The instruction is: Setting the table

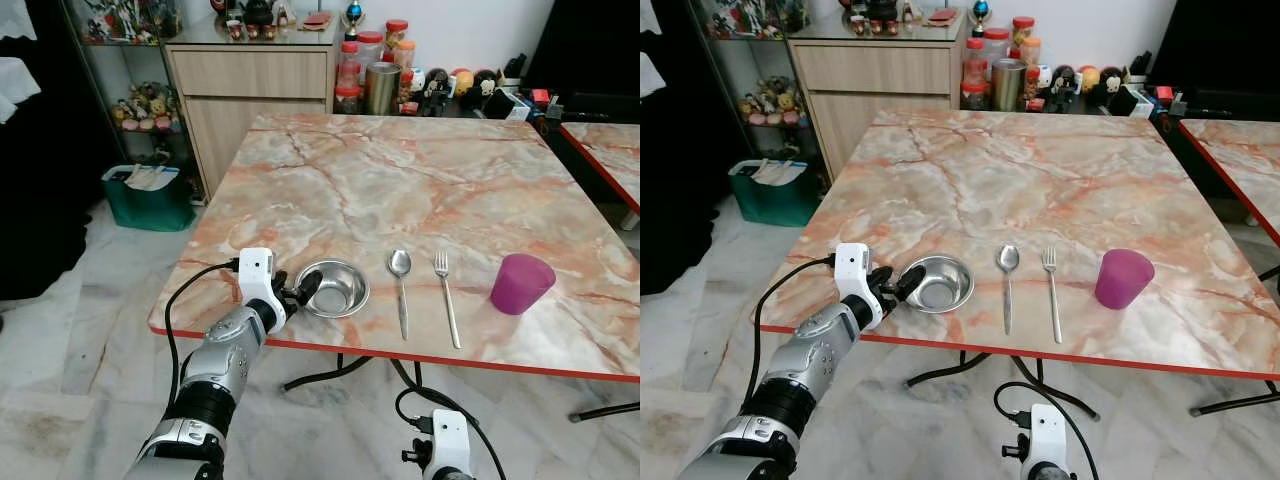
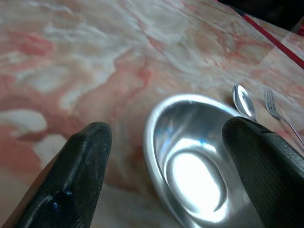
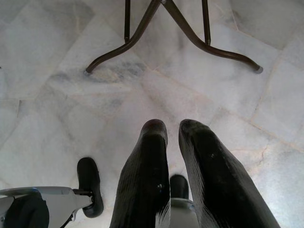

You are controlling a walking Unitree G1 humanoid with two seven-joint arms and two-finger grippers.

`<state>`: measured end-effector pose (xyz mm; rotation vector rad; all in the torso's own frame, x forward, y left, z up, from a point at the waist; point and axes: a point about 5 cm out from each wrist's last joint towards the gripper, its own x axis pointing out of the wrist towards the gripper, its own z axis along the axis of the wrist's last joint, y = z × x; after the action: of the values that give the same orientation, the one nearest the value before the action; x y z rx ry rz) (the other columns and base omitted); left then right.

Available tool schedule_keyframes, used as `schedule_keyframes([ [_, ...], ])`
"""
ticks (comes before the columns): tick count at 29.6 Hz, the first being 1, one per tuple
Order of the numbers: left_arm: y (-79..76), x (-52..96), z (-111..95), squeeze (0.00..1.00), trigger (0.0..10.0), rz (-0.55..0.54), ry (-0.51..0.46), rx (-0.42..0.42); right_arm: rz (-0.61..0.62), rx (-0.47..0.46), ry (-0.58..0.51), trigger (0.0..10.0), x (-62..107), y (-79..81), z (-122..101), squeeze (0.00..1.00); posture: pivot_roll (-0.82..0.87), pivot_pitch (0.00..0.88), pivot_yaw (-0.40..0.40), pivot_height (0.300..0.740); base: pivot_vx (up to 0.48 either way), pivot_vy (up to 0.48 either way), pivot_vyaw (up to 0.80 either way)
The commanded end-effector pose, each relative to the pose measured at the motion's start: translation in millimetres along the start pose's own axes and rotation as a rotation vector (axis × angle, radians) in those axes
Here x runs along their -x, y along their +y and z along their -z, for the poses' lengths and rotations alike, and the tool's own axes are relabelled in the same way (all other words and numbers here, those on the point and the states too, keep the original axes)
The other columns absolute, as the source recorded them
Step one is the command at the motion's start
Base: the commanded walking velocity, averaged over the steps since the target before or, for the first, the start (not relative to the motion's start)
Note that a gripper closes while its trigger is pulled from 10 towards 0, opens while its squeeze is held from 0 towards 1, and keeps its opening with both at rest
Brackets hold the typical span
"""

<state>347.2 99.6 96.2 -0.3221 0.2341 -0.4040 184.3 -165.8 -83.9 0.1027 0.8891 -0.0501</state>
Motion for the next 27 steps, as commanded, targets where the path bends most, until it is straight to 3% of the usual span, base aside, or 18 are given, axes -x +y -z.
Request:
schedule_keyframes([
  [1,1.2,-2.5,-2.5,0.0,10.0,-0.016,0.017,-0.016,-0.006,0.012,-0.008,10.0,-1.0,2.1,-3.6,0.0,0.04,0.0,-0.001,0.74,0.0,0.0,0.0],
  [25,2.1,-9.9,3.1,0.0,10.0,-0.084,0.123,-0.007,-0.005,0.011,-0.005,10.0,-0.6,2.3,-2.1,0.0,0.04,0.0,0.006,0.74,0.0,0.0,0.0],
  [27,1.1,-11.1,2.3,0.0,9.6,-0.084,0.133,-0.009,-0.005,0.012,-0.006,10.0,-0.7,2.5,-2.4,0.0,0.04,0.0,0.006,0.74,0.0,0.0,0.0],
])
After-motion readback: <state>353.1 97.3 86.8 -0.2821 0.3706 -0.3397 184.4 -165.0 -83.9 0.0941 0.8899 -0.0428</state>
